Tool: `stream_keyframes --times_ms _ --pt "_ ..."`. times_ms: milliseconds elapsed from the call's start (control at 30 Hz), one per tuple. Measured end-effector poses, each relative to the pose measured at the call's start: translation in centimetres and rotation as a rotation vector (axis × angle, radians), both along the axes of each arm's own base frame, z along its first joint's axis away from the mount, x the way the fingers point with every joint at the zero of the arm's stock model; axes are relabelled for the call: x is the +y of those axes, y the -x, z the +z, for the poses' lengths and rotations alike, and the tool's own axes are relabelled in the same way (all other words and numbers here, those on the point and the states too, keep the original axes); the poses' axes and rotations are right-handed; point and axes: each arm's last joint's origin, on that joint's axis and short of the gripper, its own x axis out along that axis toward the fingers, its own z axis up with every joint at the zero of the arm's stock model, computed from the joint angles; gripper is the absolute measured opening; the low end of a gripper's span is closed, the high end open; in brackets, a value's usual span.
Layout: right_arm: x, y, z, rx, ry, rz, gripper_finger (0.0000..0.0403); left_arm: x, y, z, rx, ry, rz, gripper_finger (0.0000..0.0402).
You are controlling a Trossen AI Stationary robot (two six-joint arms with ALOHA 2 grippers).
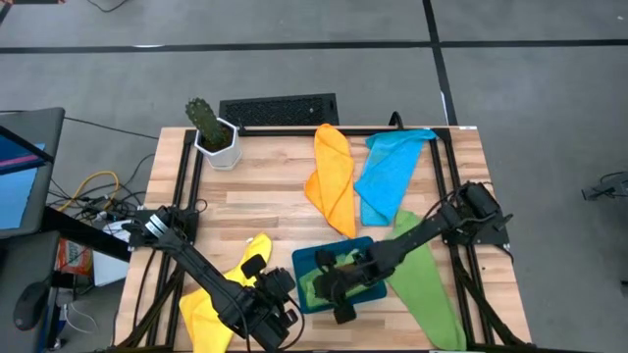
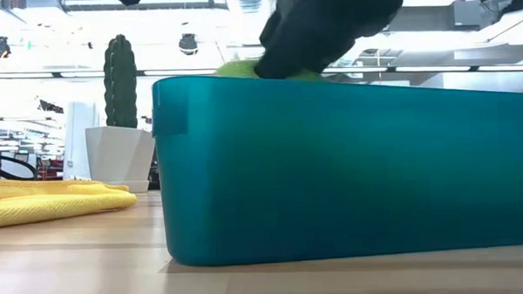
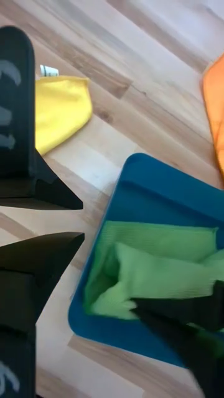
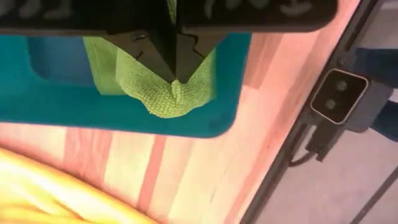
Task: Fold microfiber towels
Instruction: Put the folded green microfiber towel into the blue bin
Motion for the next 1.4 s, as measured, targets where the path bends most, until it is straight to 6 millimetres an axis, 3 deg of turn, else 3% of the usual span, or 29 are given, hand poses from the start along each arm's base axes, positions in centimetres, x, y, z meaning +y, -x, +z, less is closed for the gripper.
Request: stream_keyframes --times_ms 267,367,467,633,733,867,1000,1167,1267,1400 --pt "-1.0 -0.9 -4.5 0.128 0.047 -0.048 0.0063 0.1 -0.1 0.0 -0.022 -0.019 0.007 0.0061" --pt "-1.3 -1.2 -5.2 0.151 0.031 -0.044 0.0084 0.1 -0.1 0.0 -0.024 -0.016 0.011 0.0061" --pt "-1.6 -1.4 -4.2 0.133 0.013 -0.045 0.0112 0.1 -0.1 0.0 -0.023 -0.016 0.012 0.0061" --pt "-2.4 -1.3 -0.1 0.078 -0.009 -0.066 0.0158 0.1 -0.1 0.0 -0.026 -0.015 0.016 0.0061" --pt "-2.9 -0.5 1.3 0.084 0.03 -0.095 0.0167 0.0 -0.2 0.1 -0.064 -0.013 0.043 0.0061" --pt "-3.4 1.2 1.1 0.118 0.055 -0.108 0.0157 -0.5 -1.1 -0.1 -0.218 -0.003 0.061 0.0061" --pt "-3.6 3.7 0.5 0.146 0.054 -0.147 0.0135 -0.4 -3.4 -1.6 -0.321 0.004 -0.016 0.0059" --pt "-3.9 6.9 -0.6 0.136 0.059 -0.194 0.0113 2.9 -6.4 -4.7 -0.288 0.036 -0.083 0.0026" --pt "-3.8 7.7 -1.4 0.125 0.033 -0.203 0.0108 5.0 -7.7 -6.2 -0.271 0.08 -0.09 0.0005" --pt "-3.8 8.2 -2.5 0.149 0.026 -0.221 0.0107 6.1 -9.0 -7.5 -0.291 0.274 -0.202 0.0002"
